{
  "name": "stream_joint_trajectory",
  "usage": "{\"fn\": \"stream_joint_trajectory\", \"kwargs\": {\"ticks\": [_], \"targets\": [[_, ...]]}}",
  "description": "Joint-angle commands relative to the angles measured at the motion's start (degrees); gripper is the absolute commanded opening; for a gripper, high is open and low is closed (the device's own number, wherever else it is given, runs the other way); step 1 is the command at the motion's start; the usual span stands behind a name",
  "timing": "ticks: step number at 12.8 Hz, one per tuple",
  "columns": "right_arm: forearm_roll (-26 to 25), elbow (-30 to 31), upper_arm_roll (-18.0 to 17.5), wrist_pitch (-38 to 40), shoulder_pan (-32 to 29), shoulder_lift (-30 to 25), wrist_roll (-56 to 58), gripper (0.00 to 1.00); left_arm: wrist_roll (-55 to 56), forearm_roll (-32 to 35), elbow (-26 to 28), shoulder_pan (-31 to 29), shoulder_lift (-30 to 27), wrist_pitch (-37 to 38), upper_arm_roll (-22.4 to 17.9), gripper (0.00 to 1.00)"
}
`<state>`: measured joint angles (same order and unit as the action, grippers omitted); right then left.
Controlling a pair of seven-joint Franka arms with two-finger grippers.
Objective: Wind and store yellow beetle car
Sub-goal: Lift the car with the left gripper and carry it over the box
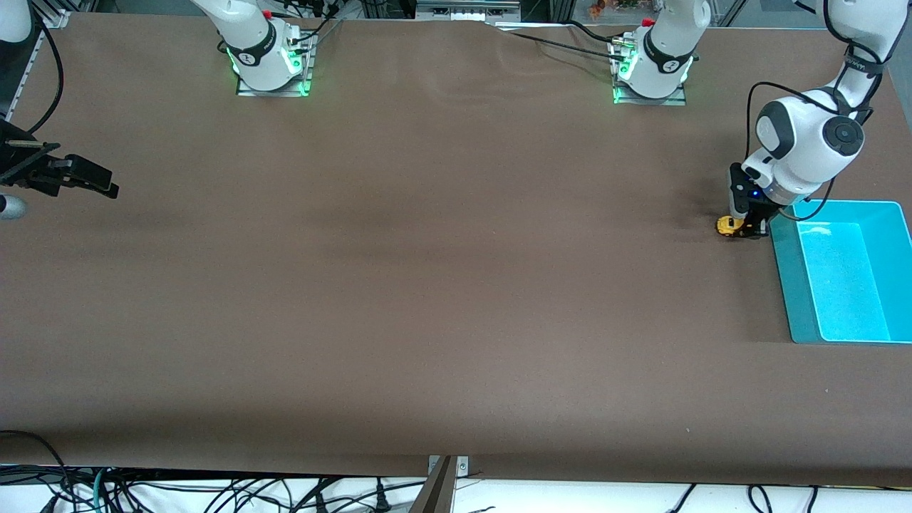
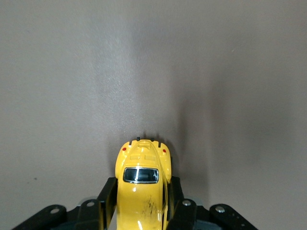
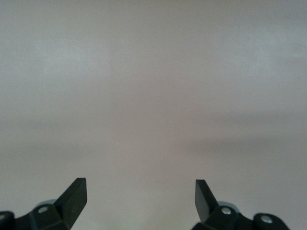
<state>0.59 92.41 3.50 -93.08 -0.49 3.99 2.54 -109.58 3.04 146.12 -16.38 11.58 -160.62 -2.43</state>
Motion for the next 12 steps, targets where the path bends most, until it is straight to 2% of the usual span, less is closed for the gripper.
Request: {"fn": "stream_joint_trajectory", "kwargs": {"ticks": [1, 3, 7, 12], "targets": [[0.9, -1.0, -0.3, 1.1, 0.2, -0.1, -0.6, 1.0, -1.0, -3.7, -1.2, -0.1, -4.5, 7.1, 1.8, 0.26], [0.9, -1.0, -0.3, 1.1, 0.2, -0.1, -0.6, 1.0, -1.1, -4.6, -4.2, -0.2, -5.7, 12.8, 2.3, 0.26], [0.9, -1.0, -0.4, 1.1, 0.1, -0.1, -0.6, 1.0, -5.3, -4.5, -15.7, -2.1, -6.2, 29.2, 2.2, 0.28], [0.9, -1.0, -0.3, 0.4, 0.2, 0.2, -0.6, 1.0, -16.2, -4.3, -24.8, -9.9, -1.9, 33.1, 1.9, 0.28]]}}
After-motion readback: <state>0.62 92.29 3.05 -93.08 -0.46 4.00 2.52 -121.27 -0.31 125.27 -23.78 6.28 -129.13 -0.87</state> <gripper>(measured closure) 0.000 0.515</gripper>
